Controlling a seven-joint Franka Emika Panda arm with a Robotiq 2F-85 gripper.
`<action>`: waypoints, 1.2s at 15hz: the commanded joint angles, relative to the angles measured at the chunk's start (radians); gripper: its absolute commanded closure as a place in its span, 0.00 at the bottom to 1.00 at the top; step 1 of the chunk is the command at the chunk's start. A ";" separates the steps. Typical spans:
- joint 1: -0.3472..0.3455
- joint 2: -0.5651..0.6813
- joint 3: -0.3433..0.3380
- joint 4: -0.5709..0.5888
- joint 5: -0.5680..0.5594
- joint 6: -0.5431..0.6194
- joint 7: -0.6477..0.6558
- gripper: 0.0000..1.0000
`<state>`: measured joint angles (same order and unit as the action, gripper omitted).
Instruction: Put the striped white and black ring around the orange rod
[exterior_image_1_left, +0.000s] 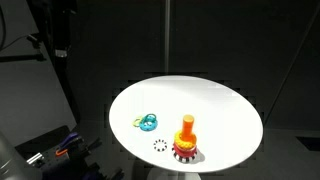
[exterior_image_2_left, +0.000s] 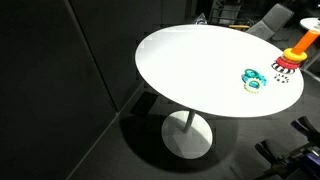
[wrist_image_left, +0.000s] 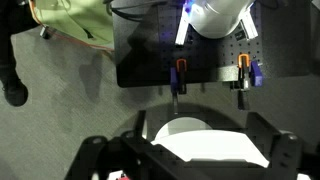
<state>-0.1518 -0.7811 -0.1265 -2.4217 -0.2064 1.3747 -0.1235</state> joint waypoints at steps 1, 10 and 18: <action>0.021 -0.001 -0.014 0.002 -0.007 -0.004 0.011 0.00; 0.008 0.027 -0.021 -0.011 -0.025 0.053 0.039 0.00; -0.016 0.101 -0.062 -0.059 -0.057 0.294 0.054 0.00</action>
<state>-0.1576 -0.7108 -0.1730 -2.4686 -0.2430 1.5928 -0.0851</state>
